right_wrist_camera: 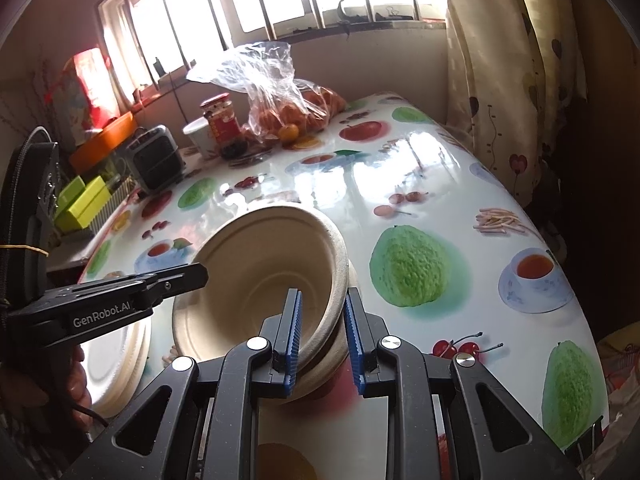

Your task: Organize plates and bowls

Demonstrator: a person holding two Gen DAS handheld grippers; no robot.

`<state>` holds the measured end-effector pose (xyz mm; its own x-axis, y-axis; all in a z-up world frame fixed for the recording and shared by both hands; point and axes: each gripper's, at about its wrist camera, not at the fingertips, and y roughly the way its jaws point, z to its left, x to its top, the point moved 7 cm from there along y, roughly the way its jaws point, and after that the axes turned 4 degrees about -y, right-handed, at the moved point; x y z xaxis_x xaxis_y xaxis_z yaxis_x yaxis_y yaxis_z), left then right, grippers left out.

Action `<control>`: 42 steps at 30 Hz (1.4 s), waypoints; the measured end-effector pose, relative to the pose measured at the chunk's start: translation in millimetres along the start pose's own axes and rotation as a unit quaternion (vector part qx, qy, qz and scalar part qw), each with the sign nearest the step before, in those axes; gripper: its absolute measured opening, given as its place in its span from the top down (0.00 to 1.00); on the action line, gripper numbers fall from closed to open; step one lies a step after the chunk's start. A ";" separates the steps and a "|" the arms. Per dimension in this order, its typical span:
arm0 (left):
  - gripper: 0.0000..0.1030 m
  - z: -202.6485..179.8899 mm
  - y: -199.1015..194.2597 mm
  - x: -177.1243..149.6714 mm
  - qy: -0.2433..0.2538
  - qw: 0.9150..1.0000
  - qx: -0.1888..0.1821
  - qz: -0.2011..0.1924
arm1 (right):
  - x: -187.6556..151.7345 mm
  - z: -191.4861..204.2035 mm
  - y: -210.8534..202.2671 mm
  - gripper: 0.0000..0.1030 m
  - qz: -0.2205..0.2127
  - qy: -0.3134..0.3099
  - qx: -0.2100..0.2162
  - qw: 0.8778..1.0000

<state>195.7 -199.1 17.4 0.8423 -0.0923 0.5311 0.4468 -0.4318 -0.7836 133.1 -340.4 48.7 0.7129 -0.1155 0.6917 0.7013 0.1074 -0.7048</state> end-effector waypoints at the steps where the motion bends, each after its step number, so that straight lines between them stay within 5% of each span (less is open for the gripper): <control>1: 0.88 0.1 0.6 -0.5 0.000 1.000 0.001 0.001 | -0.9 -0.1 0.8 0.80 0.001 0.000 0.000 1.000; 42: 0.88 1.8 5.4 -3.1 -0.005 1.000 -0.001 0.008 | -5.1 -0.5 6.7 0.74 0.005 -0.009 -0.010 1.000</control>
<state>196.0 -199.5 11.0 0.8524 -0.0892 0.5153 0.4331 -0.4319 -0.7911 134.2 -339.6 40.4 0.7202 -0.0966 0.6870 0.6937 0.0885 -0.7148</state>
